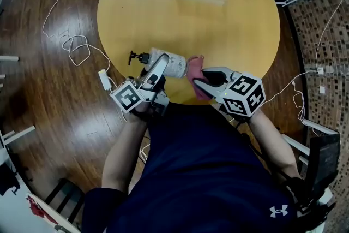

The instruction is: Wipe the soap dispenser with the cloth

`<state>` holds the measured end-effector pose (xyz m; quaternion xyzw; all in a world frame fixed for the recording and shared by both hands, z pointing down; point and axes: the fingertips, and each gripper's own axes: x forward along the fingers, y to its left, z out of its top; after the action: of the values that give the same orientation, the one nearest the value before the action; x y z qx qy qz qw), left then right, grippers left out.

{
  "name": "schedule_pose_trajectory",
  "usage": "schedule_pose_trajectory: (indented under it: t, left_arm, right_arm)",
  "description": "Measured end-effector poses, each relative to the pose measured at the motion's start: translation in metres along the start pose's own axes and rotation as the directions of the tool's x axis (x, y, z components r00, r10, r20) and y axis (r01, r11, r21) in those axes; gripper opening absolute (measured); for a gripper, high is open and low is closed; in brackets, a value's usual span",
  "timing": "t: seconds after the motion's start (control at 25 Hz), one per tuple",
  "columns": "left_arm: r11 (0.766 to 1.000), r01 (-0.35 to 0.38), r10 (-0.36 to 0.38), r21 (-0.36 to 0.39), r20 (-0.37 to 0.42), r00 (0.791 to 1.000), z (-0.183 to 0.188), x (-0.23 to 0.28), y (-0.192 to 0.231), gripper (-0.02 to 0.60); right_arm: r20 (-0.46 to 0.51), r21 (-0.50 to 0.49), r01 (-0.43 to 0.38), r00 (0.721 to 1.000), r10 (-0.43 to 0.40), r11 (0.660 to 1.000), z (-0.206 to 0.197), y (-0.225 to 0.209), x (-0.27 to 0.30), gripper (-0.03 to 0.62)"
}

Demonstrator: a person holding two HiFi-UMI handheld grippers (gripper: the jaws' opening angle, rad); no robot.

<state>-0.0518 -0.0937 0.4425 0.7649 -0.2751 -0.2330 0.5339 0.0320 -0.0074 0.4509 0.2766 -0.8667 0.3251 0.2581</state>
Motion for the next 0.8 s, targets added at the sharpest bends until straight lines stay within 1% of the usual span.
schedule_pose_trajectory:
  t: [0.12, 0.24, 0.36, 0.48, 0.6, 0.64, 0.72, 0.8]
  left_arm:
    - [1.000, 0.002, -0.002, 0.004, -0.018, 1.000, -0.008, 0.003, -0.002, 0.370]
    - [1.000, 0.001, 0.000, 0.016, -0.051, 0.999, -0.019, 0.007, -0.006, 0.370]
    - [1.000, -0.002, 0.003, 0.021, -0.060, 0.998, -0.028, 0.013, -0.012, 0.370]
    - [0.999, -0.010, 0.011, 0.036, -0.049, 0.999, -0.027, 0.017, -0.004, 0.370]
    - [0.997, -0.037, 0.039, 0.062, -0.034, 0.999, -0.016, 0.013, 0.010, 0.368]
    - [0.995, -0.047, 0.050, 0.089, -0.028, 0.998, -0.013, 0.012, 0.014, 0.368]
    - [0.982, -0.064, 0.071, 0.177, -0.037, 0.997, -0.011, 0.014, 0.018, 0.368]
    - [0.958, -0.067, 0.091, 0.279, -0.072, 0.993, -0.012, 0.019, 0.017, 0.368]
  right_arm:
    - [0.026, 0.053, 0.070, 0.997, -0.072, 0.996, 0.005, -0.032, -0.003, 0.094]
    - [-0.033, 0.072, 0.106, 0.994, -0.104, 0.992, -0.011, -0.052, 0.015, 0.094]
    - [-0.115, 0.058, 0.103, 0.989, -0.095, 0.993, -0.034, -0.050, 0.037, 0.094]
    - [-0.148, 0.059, 0.090, 0.986, -0.080, 0.994, -0.047, -0.038, 0.043, 0.094]
    - [-0.140, 0.089, 0.017, 0.990, -0.004, 0.996, -0.051, -0.016, 0.042, 0.094]
    - [-0.129, 0.092, -0.010, 0.991, 0.022, 0.996, -0.049, -0.008, 0.040, 0.094]
    - [-0.101, 0.092, -0.037, 0.994, 0.046, 0.995, -0.044, 0.002, 0.034, 0.094]
    - [-0.061, 0.110, -0.028, 0.998, 0.035, 0.994, -0.039, -0.004, 0.026, 0.094]
